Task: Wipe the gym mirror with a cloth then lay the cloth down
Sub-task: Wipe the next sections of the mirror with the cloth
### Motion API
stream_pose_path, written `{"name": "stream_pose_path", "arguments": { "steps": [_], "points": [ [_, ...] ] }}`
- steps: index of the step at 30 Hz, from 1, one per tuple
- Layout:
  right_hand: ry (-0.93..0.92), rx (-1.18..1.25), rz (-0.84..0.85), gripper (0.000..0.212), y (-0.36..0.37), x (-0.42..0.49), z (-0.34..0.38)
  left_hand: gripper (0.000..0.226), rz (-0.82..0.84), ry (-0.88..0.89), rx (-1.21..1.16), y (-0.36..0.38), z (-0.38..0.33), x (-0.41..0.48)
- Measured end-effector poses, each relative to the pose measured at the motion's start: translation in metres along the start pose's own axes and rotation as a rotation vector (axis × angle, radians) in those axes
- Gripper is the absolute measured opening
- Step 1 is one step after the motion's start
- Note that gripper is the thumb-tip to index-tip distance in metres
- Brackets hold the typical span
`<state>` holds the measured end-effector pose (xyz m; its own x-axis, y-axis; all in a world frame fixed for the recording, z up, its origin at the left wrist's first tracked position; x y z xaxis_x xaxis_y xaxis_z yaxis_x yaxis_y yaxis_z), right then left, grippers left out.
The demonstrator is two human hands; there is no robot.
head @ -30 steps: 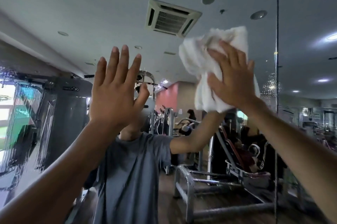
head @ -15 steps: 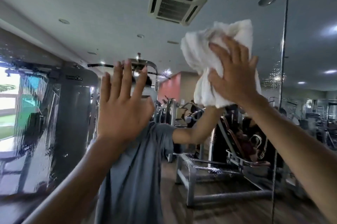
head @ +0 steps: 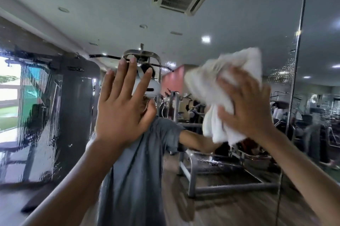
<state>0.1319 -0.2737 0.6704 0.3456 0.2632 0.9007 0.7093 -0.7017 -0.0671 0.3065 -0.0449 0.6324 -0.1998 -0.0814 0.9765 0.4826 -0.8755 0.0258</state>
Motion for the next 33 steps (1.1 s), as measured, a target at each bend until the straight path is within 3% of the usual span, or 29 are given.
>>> {"name": "stream_pose_path", "arguments": {
  "steps": [2, 4, 7, 11, 14, 16, 20, 23, 25, 29, 31, 33],
  "points": [
    [0.342, 0.061, -0.027, 0.067, -0.005, 0.035, -0.001, 0.061, 0.005, -0.005, -0.001, 0.0, 0.0, 0.001],
    [0.534, 0.089, -0.045, 0.07, -0.007, 0.062, 0.024, 0.061, 0.013, -0.006, -0.009, -0.001, 0.001, 0.001],
    [0.418, 0.078, -0.105, 0.072, -0.014, 0.065, 0.073, 0.062, 0.011, -0.006, -0.013, -0.001, 0.0, -0.001],
    [-0.002, 0.085, -0.135, 0.071, -0.01, 0.012, 0.093, 0.061, 0.007, -0.01, -0.001, 0.0, 0.001, -0.001],
    [-0.277, 0.065, -0.1, 0.074, -0.002, -0.019, 0.063, 0.061, 0.013, -0.025, 0.0, -0.001, 0.0, -0.001],
    [-0.243, 0.074, -0.047, 0.075, 0.003, -0.008, 0.034, 0.063, 0.023, -0.042, 0.009, 0.0, -0.004, -0.002],
    [0.249, 0.135, -0.079, 0.066, -0.007, 0.045, 0.028, 0.067, 0.064, -0.061, 0.062, 0.004, -0.01, -0.005],
    [0.426, 0.109, -0.104, 0.066, -0.008, 0.042, 0.062, 0.066, 0.103, -0.069, 0.08, 0.005, -0.017, -0.025],
    [0.367, 0.142, -0.093, 0.068, -0.011, 0.012, 0.093, 0.065, 0.12, -0.084, 0.076, 0.006, -0.023, -0.04],
    [-0.095, 0.09, -0.07, 0.071, -0.004, -0.083, 0.115, 0.064, 0.134, -0.116, 0.071, 0.005, -0.038, -0.071],
    [-0.081, 0.09, -0.051, 0.073, 0.004, -0.105, 0.088, 0.063, 0.129, -0.135, 0.08, 0.005, -0.046, -0.09],
    [0.097, 0.102, -0.019, 0.069, 0.009, -0.097, 0.062, 0.062, 0.116, -0.148, 0.087, 0.006, -0.051, -0.1]
  ]
}}
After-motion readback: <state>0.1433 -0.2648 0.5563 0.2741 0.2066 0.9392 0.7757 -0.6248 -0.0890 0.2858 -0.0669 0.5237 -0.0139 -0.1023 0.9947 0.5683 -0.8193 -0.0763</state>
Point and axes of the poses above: each hand's wrist, its own x-axis towards the middle knuckle, its own y-axis out of the palm, z = x × y, the point moved 3 cm from there along x, towards the middle knuckle, and after that the axes turned 10 degrees about -x, right-handed, at the moved point
